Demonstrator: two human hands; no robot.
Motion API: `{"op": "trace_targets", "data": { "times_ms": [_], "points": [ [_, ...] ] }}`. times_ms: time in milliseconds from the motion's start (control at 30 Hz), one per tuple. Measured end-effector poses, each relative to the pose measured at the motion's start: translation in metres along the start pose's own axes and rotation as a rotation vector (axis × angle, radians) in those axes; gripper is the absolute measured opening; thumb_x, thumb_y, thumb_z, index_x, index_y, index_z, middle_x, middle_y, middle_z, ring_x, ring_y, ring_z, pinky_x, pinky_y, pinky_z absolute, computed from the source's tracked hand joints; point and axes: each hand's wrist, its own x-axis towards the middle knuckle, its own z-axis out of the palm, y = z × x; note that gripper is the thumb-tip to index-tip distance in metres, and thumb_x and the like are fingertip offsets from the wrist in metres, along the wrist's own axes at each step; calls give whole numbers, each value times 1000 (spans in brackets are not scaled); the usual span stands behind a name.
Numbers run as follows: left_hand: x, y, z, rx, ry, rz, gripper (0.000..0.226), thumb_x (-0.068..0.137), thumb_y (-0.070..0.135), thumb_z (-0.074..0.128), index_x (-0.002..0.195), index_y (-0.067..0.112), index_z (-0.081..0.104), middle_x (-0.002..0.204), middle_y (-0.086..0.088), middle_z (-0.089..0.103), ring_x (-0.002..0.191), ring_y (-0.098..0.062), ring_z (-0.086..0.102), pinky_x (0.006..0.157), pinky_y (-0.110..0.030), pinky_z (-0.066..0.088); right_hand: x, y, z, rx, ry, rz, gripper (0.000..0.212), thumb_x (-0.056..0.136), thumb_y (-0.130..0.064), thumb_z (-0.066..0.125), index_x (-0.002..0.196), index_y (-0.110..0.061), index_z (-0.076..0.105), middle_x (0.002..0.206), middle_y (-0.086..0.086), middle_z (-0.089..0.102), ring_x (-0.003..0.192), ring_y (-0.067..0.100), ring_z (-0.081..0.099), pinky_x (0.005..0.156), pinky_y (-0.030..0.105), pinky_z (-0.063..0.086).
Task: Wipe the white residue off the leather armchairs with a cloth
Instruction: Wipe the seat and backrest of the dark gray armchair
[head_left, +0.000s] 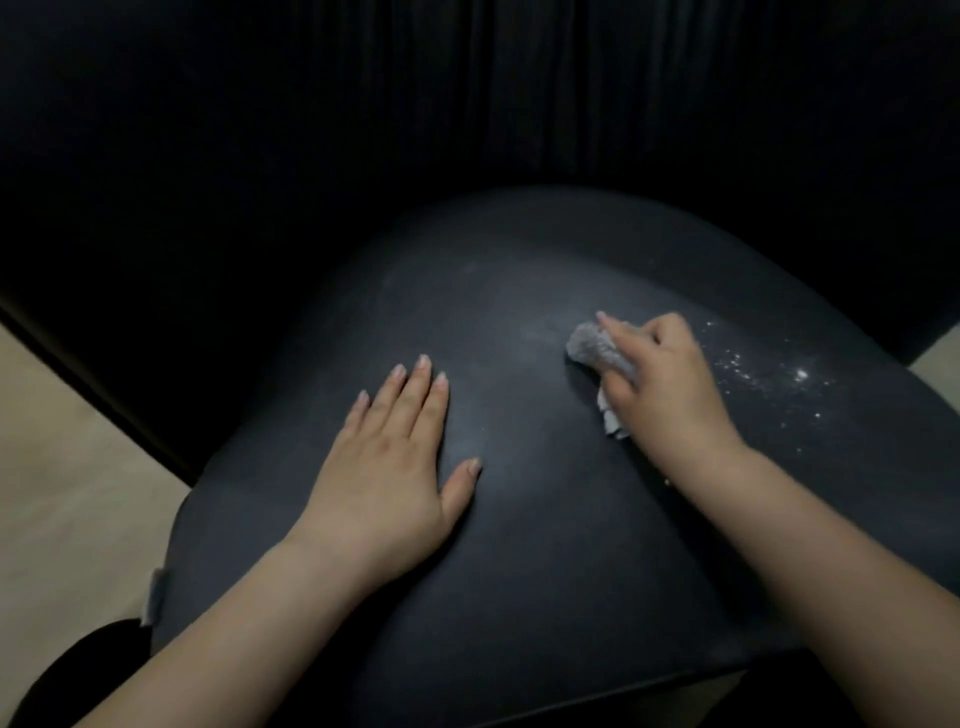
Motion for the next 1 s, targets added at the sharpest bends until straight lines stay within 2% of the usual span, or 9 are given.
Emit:
{"op": "trace_targets", "data": {
  "times_ms": [67,233,433,500,600,667,767,867,1000],
  "points": [
    [14,11,1,-5,-15,6,86,82,69,3,153,22,-11,160,1,-20,145,-15,-21,119,-36,-9,10,7,-3,18,42,50,48,89,-17,63,135,-20,53,102,2,40,101,25,50,92,28,40],
    [34,24,8,6,-45,-43,89,81,73,5,152,23,-14,158,-1,-23,145,-18,-22,117,-39,-12,0,6,3,43,22,-105,48,84,-16,69,130,-20,58,96,2,42,88,24,53,81,28,44],
    [34,25,6,28,-41,-59,90,80,73,3,152,22,-13,159,0,-22,145,-16,-22,114,-34,-14,21,46,-26,7,115,193,44,89,-19,59,133,-23,55,104,-1,40,97,19,52,89,23,42],
    [37,28,5,26,-38,-66,91,80,72,4,153,20,-12,159,-1,-21,145,-16,-22,113,-32,-15,14,25,-19,64,134,60,45,86,-19,60,131,-21,57,99,1,40,90,15,49,85,14,38],
    [44,33,5,12,-32,-59,91,81,70,6,153,17,-11,159,-2,-21,145,-14,-21,113,-30,-14,-6,8,-1,41,6,-116,49,82,-14,65,130,-21,59,94,3,40,84,20,48,78,29,46],
    [50,35,6,1,-31,-29,89,82,69,8,153,17,-9,160,0,-19,145,-12,-19,115,-30,-12,-4,21,-5,33,-7,-46,51,82,-10,65,131,-22,57,95,4,41,89,26,51,81,33,46],
    [60,40,6,8,-51,48,87,83,66,9,154,19,-6,161,1,-15,146,-12,-17,117,-31,-9,14,52,-26,-18,56,103,49,86,-13,61,133,-25,55,100,0,39,96,23,50,85,26,40],
    [71,53,9,21,-66,49,90,81,70,9,154,19,-5,161,-2,-13,147,-18,-15,118,-37,-8,4,53,-34,66,83,149,46,88,-19,61,132,-28,55,98,3,45,89,20,52,82,24,41],
    [82,76,18,70,-93,-26,97,78,77,4,153,17,-7,159,-15,-14,146,-33,-15,116,-55,-5,-53,21,-23,112,-7,-15,49,83,-18,65,129,-31,54,88,2,43,78,23,53,68,26,45]
  ]
}}
